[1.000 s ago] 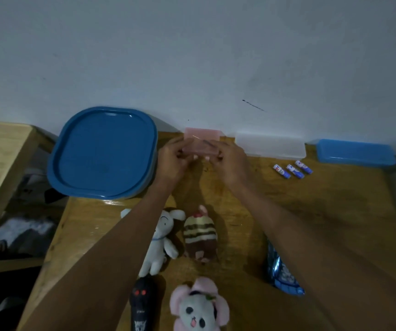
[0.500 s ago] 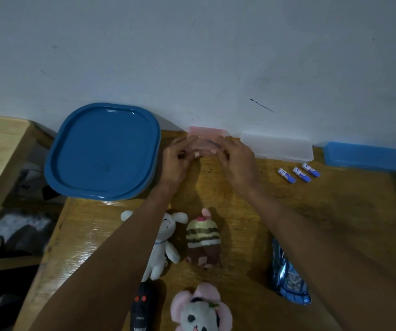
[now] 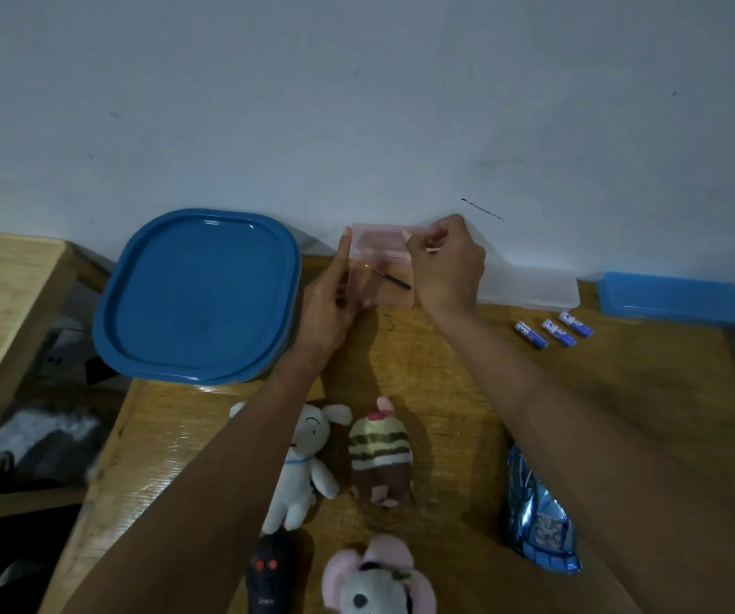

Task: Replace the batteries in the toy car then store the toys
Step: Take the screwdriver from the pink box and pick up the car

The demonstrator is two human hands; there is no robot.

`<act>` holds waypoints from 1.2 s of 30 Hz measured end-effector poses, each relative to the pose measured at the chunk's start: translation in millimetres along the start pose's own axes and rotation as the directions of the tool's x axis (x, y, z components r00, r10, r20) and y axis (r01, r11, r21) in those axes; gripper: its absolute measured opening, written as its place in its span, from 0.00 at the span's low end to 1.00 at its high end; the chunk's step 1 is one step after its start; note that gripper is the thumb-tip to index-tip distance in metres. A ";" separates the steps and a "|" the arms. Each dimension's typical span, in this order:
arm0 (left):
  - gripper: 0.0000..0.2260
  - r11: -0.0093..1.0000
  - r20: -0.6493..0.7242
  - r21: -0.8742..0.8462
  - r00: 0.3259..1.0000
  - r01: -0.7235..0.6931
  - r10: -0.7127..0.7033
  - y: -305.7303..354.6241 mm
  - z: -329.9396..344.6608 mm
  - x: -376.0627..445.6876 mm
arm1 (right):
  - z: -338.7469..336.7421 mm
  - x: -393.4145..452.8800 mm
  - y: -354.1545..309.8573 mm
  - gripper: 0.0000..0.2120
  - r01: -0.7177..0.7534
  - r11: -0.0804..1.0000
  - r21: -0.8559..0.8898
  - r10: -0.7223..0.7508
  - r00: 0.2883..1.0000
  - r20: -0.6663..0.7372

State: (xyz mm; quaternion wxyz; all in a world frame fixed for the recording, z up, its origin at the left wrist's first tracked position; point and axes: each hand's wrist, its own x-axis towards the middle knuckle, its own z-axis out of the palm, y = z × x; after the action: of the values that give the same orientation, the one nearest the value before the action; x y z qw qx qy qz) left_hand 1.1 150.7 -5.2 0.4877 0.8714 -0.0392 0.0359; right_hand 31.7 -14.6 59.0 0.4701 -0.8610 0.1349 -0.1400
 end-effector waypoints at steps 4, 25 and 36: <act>0.47 0.996 0.097 -0.029 0.992 0.085 -0.082 3.2 -5.7 7.6 | -3.9 -4.7 6.8 0.06 0.040 0.999 0.014 -0.041 0.998 0.055; 0.45 0.987 0.083 -0.070 0.987 0.143 -0.137 11.2 -5.5 4.9 | -5.9 -23.6 22.5 0.07 0.307 0.943 -0.132 -0.296 0.951 0.091; 0.44 0.990 0.042 -0.071 0.992 0.126 -0.123 9.1 -3.9 1.4 | -10.5 -11.3 28.2 0.13 0.301 0.932 -0.201 -0.263 0.945 0.195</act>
State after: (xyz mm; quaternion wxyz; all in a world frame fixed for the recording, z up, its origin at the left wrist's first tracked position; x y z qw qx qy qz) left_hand 1.4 149.2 4.7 0.5200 0.8541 0.0047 -0.0124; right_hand 14.5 -33.3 39.3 0.3525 -0.9282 -0.0145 -0.1180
